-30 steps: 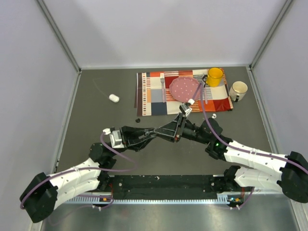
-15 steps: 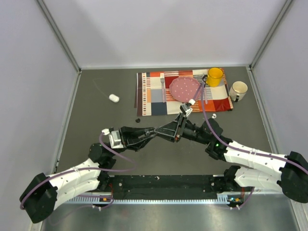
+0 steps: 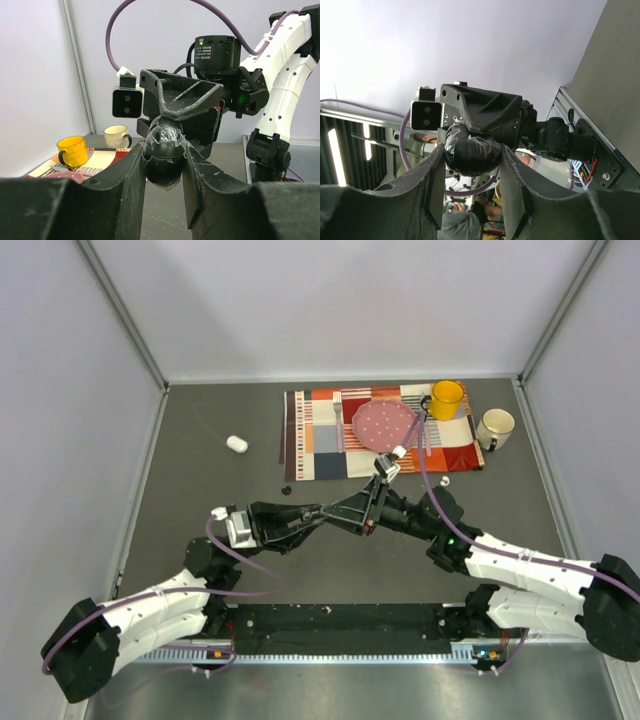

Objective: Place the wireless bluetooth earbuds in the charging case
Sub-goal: Pick up the charging case at the center of the board, then open the charging case.

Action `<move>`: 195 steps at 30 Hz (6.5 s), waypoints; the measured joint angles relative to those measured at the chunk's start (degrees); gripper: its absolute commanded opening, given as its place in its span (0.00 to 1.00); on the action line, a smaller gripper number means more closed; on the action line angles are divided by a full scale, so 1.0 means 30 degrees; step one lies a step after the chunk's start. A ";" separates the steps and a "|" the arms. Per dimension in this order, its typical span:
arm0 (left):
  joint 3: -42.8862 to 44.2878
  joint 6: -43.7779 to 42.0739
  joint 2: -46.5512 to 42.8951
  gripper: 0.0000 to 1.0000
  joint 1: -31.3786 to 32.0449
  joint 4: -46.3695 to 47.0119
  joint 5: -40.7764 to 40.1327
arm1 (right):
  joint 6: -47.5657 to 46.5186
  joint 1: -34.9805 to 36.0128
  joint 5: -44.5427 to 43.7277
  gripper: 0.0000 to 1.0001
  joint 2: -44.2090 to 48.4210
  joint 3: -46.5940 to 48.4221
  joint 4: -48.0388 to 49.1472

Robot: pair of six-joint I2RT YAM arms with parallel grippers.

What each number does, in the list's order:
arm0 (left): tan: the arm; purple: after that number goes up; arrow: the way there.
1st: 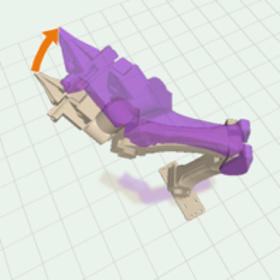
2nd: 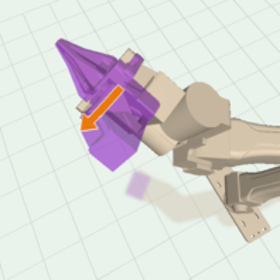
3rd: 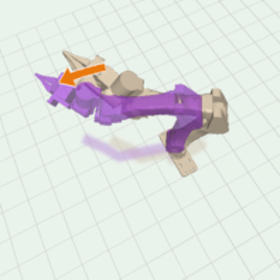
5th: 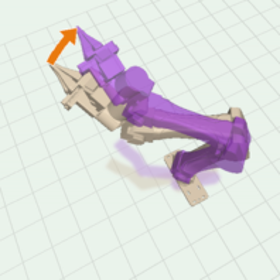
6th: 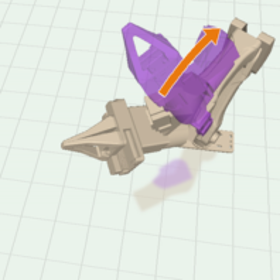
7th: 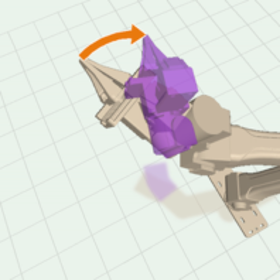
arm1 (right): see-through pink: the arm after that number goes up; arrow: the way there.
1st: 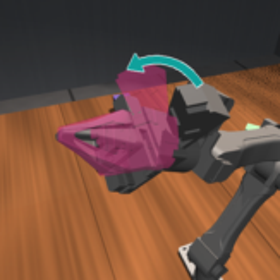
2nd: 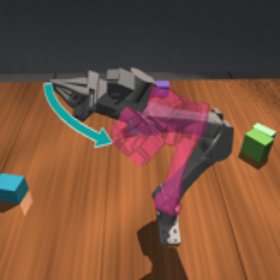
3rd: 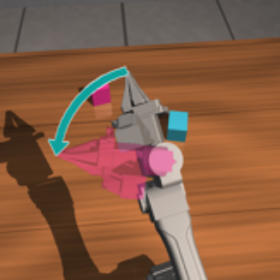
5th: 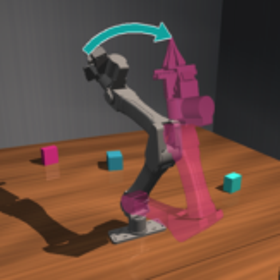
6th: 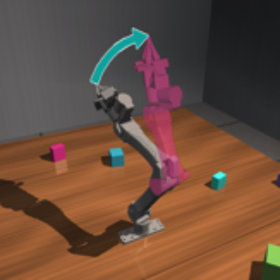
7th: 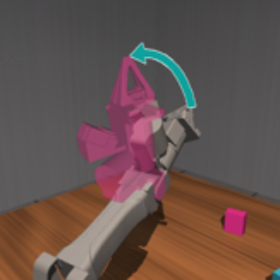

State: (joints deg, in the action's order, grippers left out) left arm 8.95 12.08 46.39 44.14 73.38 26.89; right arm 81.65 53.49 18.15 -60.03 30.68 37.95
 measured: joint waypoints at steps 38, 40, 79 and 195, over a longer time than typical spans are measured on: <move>0.0160 0.0073 0.0102 0.42 0.0000 -0.0197 -0.0415 | 0.0015 -0.0007 -0.0015 0.00 -0.0430 -0.0102 0.0954; 0.0160 0.0066 0.0131 0.43 0.0000 -0.0204 -0.0415 | 0.0007 -0.0007 -0.0007 0.00 -0.0423 -0.0102 0.1042; -0.1836 0.1093 0.1880 0.00 -0.0058 0.0124 -0.3657 | -1.2692 -0.0146 -0.2871 0.81 0.3395 0.4823 -1.2291; -0.0539 -0.2390 -0.0262 0.00 -0.0160 0.0379 0.1035 | -1.1322 -0.2237 0.4401 0.74 -0.0248 0.5151 -0.8262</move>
State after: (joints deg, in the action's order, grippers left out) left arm 7.33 4.91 45.60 43.66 74.52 30.00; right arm 47.68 46.78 31.35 -60.77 46.13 13.17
